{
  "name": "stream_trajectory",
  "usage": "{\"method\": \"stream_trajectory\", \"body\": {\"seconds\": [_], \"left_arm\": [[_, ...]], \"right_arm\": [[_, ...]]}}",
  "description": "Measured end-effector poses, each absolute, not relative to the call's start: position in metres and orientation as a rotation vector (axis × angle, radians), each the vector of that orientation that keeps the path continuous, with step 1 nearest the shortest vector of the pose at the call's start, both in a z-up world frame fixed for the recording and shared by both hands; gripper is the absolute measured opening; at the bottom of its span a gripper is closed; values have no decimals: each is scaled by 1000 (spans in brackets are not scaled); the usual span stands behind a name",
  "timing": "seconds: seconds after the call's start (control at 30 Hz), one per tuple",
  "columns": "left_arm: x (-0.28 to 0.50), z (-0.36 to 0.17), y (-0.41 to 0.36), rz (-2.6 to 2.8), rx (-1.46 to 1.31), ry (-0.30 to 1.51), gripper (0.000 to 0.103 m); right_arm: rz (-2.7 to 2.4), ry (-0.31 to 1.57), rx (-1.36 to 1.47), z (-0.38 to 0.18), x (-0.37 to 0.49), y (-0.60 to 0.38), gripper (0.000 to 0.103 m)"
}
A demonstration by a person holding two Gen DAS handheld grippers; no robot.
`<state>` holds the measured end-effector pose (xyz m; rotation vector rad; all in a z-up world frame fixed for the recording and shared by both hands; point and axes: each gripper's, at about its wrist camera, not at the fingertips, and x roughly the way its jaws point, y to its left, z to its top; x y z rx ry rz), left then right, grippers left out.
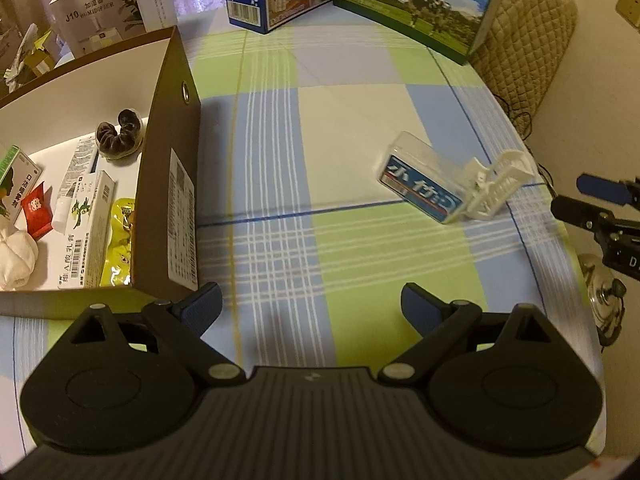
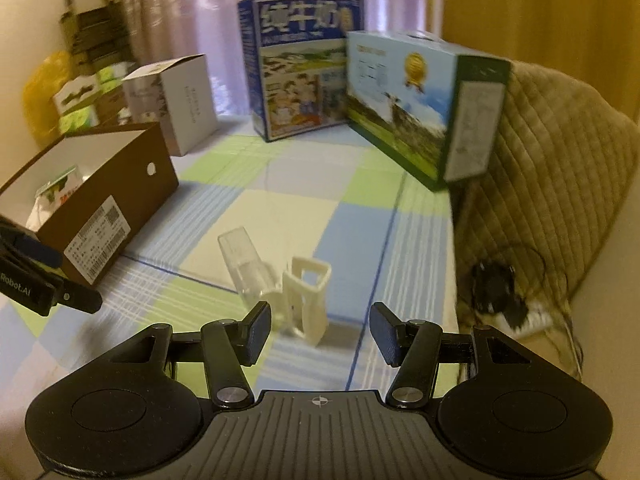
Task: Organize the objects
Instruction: 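Withdraw both tools from the box toward the clear case and white clip, then grasp the white clip holder with the right tool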
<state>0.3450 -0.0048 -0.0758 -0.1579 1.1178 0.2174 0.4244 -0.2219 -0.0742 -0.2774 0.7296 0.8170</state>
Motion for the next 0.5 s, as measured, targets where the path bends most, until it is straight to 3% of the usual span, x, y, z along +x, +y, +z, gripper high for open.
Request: {"method": "stream_trajectory", "body": {"seconds": [0.37, 0.43, 0.5], "left_arm": [[350, -83, 8, 266, -169, 1139, 94], [350, -84, 10, 273, -172, 1141, 94], [349, -85, 12, 277, -174, 1144, 94]], "right_arm": [[912, 713, -333, -95, 461, -189, 51], [921, 730, -302, -98, 464, -191, 33], [913, 735, -272, -98, 464, -196, 33]]}}
